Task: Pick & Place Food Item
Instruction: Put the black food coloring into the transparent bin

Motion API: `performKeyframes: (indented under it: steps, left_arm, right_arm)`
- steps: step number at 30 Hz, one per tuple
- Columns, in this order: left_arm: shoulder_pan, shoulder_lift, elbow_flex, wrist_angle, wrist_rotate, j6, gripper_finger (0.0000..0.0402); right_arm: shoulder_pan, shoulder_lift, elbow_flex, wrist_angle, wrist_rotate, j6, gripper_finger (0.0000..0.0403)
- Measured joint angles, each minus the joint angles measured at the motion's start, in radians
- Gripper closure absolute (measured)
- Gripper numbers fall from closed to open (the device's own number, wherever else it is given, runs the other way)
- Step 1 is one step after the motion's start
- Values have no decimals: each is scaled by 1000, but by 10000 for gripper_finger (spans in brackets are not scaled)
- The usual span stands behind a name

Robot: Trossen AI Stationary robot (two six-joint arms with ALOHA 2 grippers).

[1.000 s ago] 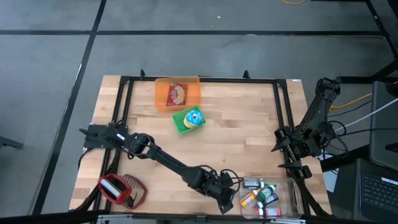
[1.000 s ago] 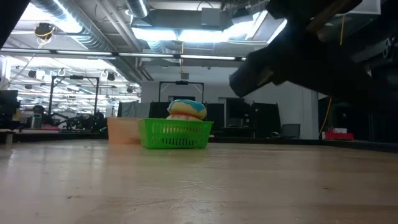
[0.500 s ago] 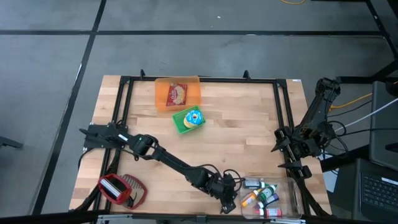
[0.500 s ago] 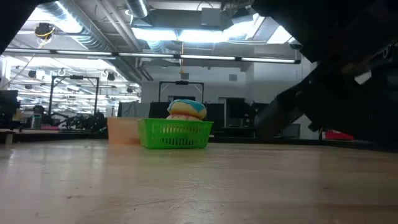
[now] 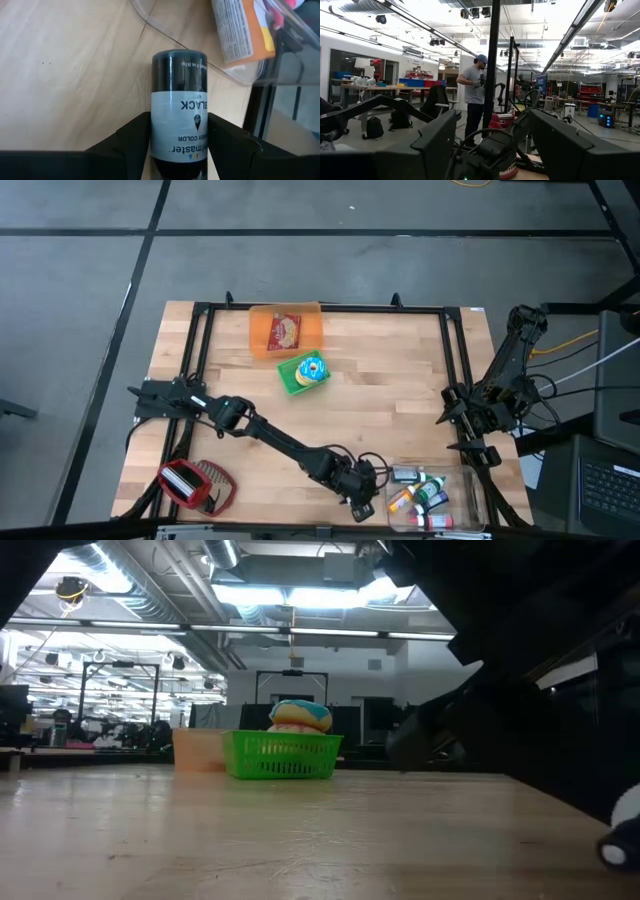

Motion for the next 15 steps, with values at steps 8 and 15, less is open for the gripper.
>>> performKeyframes:
  steps: [8,15]
  left_arm:
    - [5,-1,-1,-32,-9,72,231]
    - [8,-27,-7,-40,-65,135,281]
  right_arm:
    - [0,0,0,0,0,0,151]
    - [0,0,0,0,0,0,151]
